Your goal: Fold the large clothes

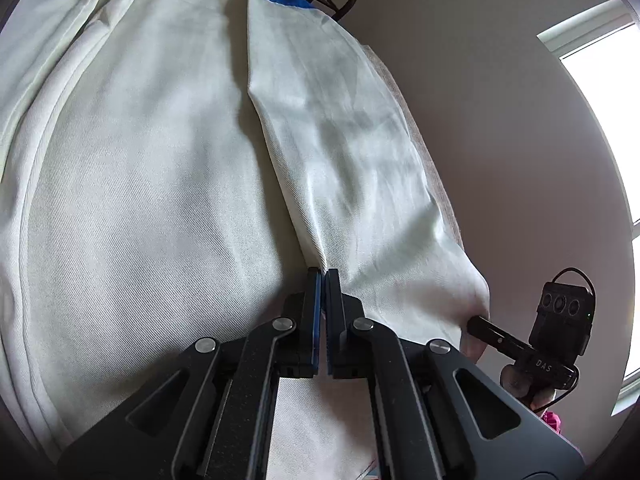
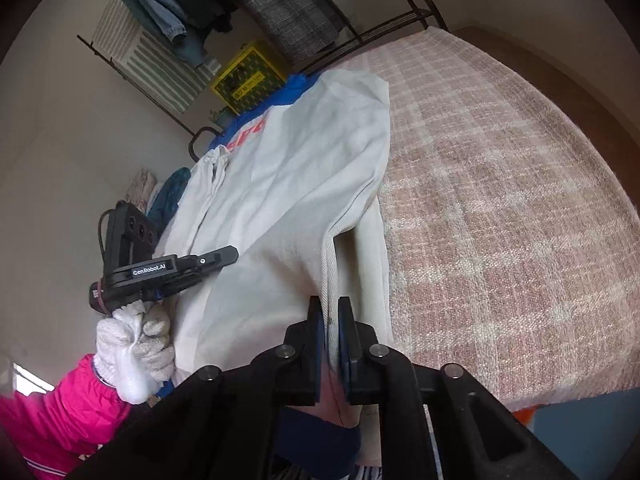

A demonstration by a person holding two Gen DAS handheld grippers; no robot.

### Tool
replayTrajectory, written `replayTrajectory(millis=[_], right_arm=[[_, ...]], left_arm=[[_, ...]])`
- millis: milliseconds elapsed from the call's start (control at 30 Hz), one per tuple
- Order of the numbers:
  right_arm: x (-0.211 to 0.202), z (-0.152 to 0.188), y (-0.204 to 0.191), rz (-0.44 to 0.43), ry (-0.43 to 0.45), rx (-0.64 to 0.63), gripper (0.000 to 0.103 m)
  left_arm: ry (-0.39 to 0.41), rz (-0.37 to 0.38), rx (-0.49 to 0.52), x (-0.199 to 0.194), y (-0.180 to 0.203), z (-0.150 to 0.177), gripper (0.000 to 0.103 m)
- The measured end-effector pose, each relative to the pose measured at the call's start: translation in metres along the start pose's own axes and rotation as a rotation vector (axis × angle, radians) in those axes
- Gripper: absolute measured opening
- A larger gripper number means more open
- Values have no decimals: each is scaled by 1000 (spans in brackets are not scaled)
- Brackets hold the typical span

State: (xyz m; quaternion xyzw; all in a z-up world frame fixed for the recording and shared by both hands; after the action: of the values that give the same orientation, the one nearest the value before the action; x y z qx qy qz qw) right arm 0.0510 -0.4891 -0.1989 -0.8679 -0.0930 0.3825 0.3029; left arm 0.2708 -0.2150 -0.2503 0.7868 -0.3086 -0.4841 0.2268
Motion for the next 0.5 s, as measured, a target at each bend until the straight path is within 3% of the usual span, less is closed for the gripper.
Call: replayTrajectory(millis=[33,133,200,267,333,500], right_arm=[[-5,0,1,-35,8,33,32],[-24,9,2,-81,32,63,33],[-31,18,1,-77,19,50,34],[-37,29,1,-67,5,41,36],[-39,38,2,-54,-8,40,37],[-33,52,7,6,-41,9,40]], left_arm=[[-2,-1,-21,-1,-2,-1,0],[-15,36,-88,-13,-13,1,0],[-32,65,-99,-26,-10,9,7],[-49,102,-104,-37,1,21,31],[-79,149,-108,-48,14,37,43],[-174,219,-104,-51,53,71,45]])
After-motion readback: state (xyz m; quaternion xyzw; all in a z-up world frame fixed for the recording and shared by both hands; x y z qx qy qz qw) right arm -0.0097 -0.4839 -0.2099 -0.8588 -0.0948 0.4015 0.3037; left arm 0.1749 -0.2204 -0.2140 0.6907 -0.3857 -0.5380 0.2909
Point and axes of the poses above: each gripper's, at about its wrist camera, not at the fingertips, and x roughly the way its jaws point, y to its right, z to its underside, the point moved 3 cm from there along x, roughly the way its jaws point, and after that the axes turned 10 degrees about y, right-handed, at the moved point
